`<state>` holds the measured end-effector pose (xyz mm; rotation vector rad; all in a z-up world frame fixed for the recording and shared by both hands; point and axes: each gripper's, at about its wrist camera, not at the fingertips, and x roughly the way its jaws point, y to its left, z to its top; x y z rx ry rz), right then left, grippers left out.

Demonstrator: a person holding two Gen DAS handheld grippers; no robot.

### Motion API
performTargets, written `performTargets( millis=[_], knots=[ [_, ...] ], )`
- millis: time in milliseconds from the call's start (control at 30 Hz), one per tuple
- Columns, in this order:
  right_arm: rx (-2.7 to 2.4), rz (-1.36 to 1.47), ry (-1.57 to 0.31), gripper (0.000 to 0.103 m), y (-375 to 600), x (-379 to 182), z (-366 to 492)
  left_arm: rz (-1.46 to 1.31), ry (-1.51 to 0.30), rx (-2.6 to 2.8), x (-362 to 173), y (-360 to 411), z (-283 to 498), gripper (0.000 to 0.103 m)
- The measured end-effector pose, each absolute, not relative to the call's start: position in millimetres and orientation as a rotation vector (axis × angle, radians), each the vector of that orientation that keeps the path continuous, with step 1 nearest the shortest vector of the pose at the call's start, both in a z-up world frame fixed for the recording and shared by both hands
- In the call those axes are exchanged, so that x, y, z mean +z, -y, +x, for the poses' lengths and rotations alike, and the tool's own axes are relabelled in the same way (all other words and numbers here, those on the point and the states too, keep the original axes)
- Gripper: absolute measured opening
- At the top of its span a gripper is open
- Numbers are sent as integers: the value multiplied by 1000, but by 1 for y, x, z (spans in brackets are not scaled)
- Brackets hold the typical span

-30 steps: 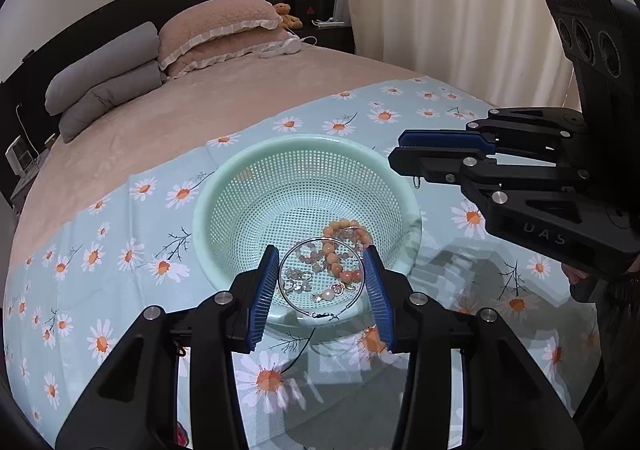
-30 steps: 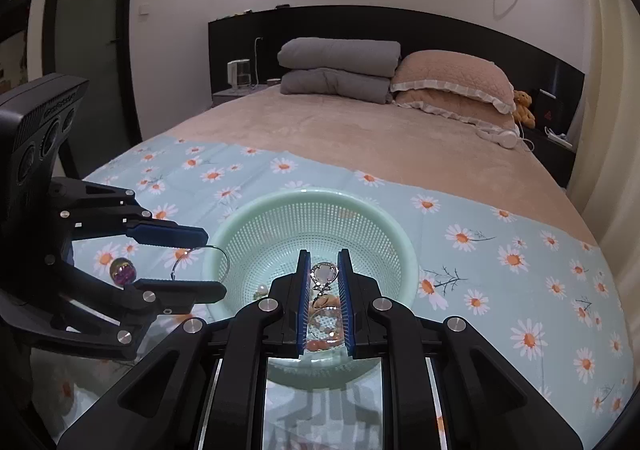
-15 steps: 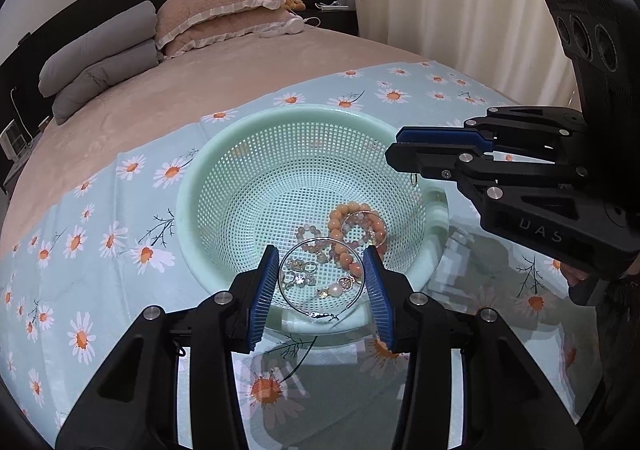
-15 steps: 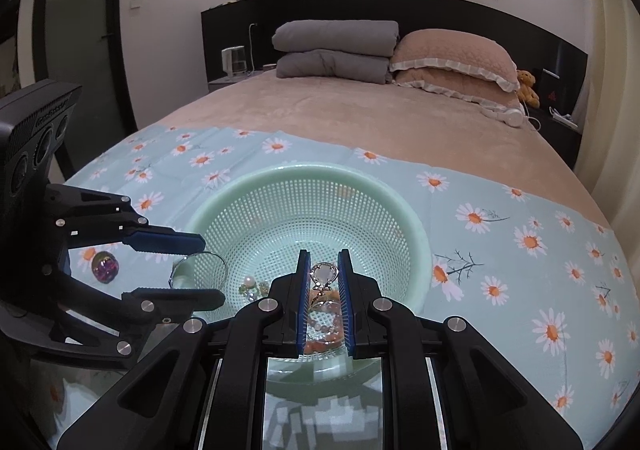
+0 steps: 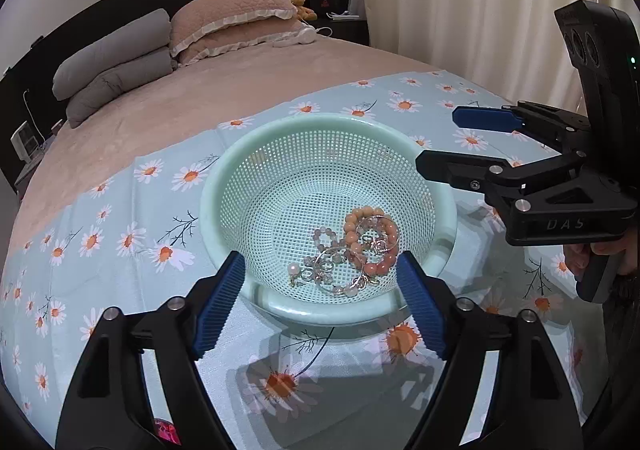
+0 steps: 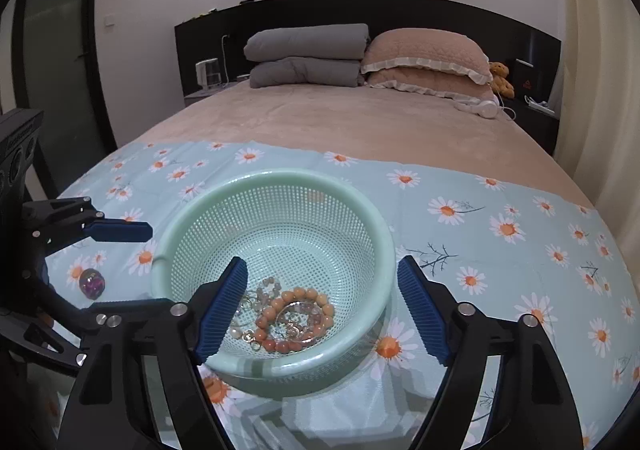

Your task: Organize jewelry

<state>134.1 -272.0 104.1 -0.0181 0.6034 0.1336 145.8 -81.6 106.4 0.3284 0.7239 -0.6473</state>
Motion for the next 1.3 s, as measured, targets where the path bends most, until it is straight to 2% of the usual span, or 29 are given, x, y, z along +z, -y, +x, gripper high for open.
performTargets(
  millis=[67, 333, 867, 1300],
  knots=[
    [130, -15, -603, 84, 274, 105, 130, 329, -712, -644, 109, 80, 141, 86],
    [112, -39, -605, 85, 269, 114, 111, 345, -694, -607, 121, 73, 120, 97],
    [54, -84, -585, 93, 255, 137, 37, 313, -600, -505, 146, 36, 45, 97],
    [-48, -33, -611, 95, 255, 114, 4, 178, -609, -357, 132, 6, 16, 97]
  ],
)
